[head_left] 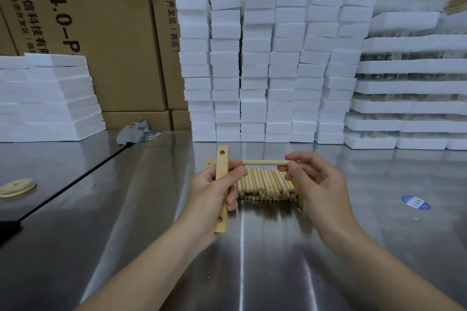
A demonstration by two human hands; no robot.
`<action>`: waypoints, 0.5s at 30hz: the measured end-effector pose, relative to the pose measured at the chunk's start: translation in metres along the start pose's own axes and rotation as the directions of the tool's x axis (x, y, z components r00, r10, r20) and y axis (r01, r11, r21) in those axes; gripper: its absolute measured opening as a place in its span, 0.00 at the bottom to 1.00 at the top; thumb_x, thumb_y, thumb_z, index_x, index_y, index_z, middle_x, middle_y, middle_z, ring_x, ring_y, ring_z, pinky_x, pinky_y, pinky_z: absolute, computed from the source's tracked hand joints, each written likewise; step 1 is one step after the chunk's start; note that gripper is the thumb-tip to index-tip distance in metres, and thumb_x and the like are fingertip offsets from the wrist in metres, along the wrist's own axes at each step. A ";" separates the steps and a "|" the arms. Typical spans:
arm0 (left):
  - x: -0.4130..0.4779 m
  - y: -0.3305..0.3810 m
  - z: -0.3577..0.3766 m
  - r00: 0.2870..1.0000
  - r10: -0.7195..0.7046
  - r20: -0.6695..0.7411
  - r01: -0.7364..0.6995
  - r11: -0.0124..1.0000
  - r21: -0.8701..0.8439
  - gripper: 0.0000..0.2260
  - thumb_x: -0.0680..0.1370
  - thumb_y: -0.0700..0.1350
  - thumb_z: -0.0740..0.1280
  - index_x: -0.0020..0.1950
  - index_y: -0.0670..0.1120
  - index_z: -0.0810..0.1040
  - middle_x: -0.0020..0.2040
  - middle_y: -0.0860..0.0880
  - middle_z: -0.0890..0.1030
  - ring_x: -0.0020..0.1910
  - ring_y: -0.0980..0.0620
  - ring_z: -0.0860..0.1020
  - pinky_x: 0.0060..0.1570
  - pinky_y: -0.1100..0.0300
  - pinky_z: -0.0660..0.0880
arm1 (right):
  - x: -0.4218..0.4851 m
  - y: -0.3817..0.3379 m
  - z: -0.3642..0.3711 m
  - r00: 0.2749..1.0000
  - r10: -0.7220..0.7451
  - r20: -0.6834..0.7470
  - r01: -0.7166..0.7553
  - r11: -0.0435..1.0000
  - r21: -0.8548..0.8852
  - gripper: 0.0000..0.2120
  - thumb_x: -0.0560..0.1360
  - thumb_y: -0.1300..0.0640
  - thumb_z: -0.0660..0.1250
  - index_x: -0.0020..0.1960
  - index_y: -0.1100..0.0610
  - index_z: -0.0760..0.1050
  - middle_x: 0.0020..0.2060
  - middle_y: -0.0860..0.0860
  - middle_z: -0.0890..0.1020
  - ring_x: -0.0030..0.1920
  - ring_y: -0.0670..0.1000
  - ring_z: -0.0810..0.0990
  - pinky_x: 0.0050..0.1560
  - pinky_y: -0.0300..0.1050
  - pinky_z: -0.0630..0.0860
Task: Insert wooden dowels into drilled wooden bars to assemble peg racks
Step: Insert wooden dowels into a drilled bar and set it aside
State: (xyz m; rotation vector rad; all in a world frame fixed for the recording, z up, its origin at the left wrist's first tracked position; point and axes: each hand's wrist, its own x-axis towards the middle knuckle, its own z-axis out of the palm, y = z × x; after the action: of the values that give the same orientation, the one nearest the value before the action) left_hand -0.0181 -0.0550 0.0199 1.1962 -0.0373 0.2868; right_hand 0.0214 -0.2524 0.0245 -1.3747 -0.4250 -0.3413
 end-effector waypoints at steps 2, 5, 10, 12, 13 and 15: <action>0.000 0.001 0.000 1.000 0.006 0.002 -0.006 1.000 -0.007 0.06 0.77 0.40 0.76 0.54 0.43 0.86 0.47 0.40 0.76 0.25 0.54 0.68 0.25 0.63 0.67 | 0.000 -0.001 0.000 1.000 -0.011 0.005 0.011 1.000 -0.009 0.07 0.81 0.63 0.70 0.53 0.52 0.83 0.44 0.54 0.88 0.42 0.44 0.84 0.44 0.32 0.77; 0.000 0.003 0.001 1.000 0.009 -0.008 -0.009 1.000 -0.019 0.08 0.77 0.40 0.77 0.55 0.42 0.86 0.46 0.40 0.75 0.26 0.54 0.68 0.25 0.63 0.67 | -0.002 -0.002 0.000 0.999 -0.039 0.020 0.040 0.999 -0.019 0.07 0.82 0.63 0.70 0.54 0.51 0.83 0.43 0.53 0.88 0.44 0.46 0.85 0.47 0.35 0.79; 0.000 0.003 0.000 1.000 0.012 -0.014 -0.012 1.000 -0.015 0.08 0.78 0.39 0.76 0.57 0.42 0.84 0.43 0.41 0.75 0.26 0.55 0.68 0.25 0.64 0.67 | -0.001 0.001 0.000 0.994 -0.096 0.054 0.100 0.992 -0.077 0.11 0.80 0.65 0.71 0.50 0.49 0.84 0.44 0.47 0.87 0.47 0.45 0.83 0.46 0.33 0.77; 0.000 0.003 0.000 1.000 0.015 -0.013 -0.015 1.000 -0.010 0.07 0.79 0.38 0.75 0.57 0.41 0.84 0.41 0.42 0.77 0.26 0.55 0.68 0.25 0.64 0.68 | -0.001 0.001 0.000 0.992 -0.108 0.058 0.113 0.989 -0.090 0.12 0.79 0.66 0.72 0.49 0.49 0.84 0.44 0.45 0.86 0.45 0.44 0.81 0.46 0.32 0.76; 0.000 0.003 0.000 1.000 0.019 -0.014 -0.019 1.000 -0.008 0.07 0.79 0.37 0.74 0.57 0.41 0.84 0.41 0.43 0.77 0.26 0.55 0.68 0.25 0.64 0.68 | -0.001 0.001 -0.001 0.992 -0.109 0.059 0.114 0.989 -0.092 0.12 0.79 0.66 0.73 0.49 0.49 0.84 0.44 0.45 0.86 0.45 0.44 0.80 0.45 0.32 0.76; 0.000 0.003 0.000 1.000 0.026 -0.016 -0.026 1.000 -0.005 0.07 0.79 0.37 0.74 0.56 0.41 0.84 0.41 0.42 0.77 0.26 0.55 0.68 0.24 0.64 0.68 | 0.000 0.001 -0.002 0.992 -0.109 0.055 0.114 0.989 -0.097 0.12 0.78 0.66 0.74 0.49 0.48 0.85 0.44 0.45 0.86 0.44 0.45 0.80 0.45 0.33 0.76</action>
State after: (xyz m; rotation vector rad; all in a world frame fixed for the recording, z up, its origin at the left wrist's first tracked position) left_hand -0.0186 -0.0540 0.0228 1.1891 -0.0398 0.3190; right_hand 0.0218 -0.2537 0.0233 -1.4623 -0.5333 -0.4262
